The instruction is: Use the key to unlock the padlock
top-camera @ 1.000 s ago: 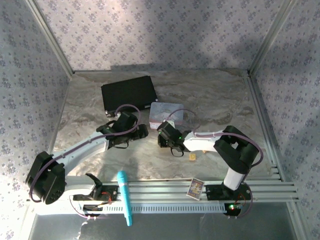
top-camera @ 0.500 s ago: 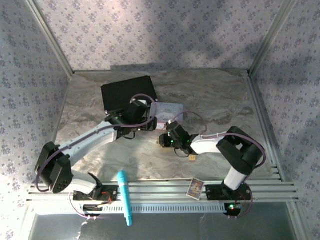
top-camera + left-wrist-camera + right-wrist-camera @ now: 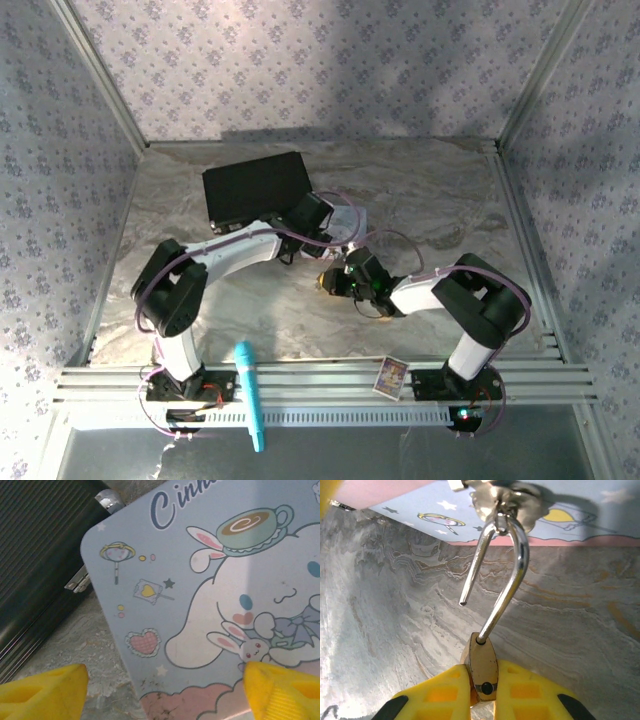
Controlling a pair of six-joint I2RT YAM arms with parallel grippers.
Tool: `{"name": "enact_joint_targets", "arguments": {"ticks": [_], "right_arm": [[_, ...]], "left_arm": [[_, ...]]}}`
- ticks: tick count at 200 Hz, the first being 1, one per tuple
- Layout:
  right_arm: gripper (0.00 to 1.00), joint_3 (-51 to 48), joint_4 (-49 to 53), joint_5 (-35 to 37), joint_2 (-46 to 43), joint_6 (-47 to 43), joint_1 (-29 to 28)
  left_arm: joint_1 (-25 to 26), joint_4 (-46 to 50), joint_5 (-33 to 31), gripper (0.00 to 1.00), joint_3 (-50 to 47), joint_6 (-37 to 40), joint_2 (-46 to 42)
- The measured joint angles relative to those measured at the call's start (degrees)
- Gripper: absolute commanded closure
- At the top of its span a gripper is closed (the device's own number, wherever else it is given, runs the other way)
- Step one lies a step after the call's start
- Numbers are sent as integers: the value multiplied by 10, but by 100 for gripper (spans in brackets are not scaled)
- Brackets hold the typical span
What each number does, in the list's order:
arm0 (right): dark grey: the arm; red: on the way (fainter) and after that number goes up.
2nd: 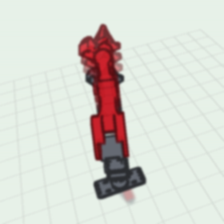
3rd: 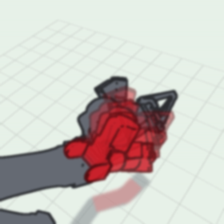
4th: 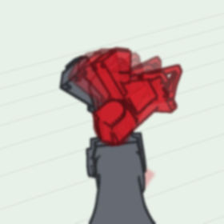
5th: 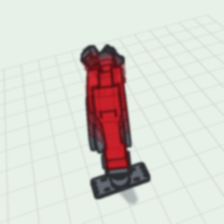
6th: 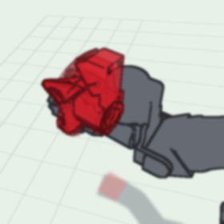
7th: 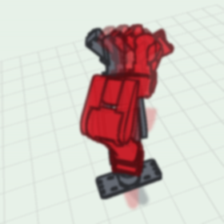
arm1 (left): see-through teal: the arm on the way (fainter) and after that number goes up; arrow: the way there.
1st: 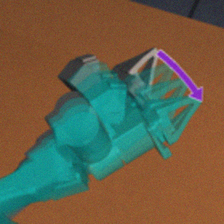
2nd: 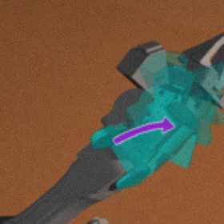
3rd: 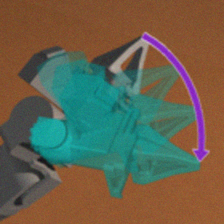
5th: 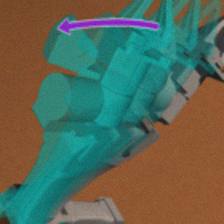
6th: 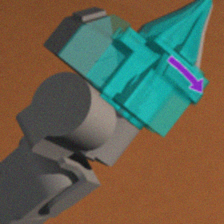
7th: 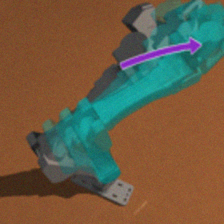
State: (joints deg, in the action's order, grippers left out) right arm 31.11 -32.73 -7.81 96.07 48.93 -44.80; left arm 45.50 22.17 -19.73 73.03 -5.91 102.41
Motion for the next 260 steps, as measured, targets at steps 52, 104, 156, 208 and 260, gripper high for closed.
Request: {"name": "enact_joint_targets", "arguments": {"ticks": [52,104,156,208,260], "right_arm": [[100,-33,-90,4,21,62,4],[100,-63,-189,15,46,129,7],[100,-77,-246,24,64,169,10],[100,-86,-291,52,80,212,10],[100,-91,-325,84,86,252,19]], "left_arm": [[16,-6,-41,27,10,14,14],[19,-34,-52,28,-9,1,12],[22,-73,-54,30,-32,-4,5],[23,-109,-55,31,-48,-4,4],[23,-134,-55,32,-58,-3,4]]}}
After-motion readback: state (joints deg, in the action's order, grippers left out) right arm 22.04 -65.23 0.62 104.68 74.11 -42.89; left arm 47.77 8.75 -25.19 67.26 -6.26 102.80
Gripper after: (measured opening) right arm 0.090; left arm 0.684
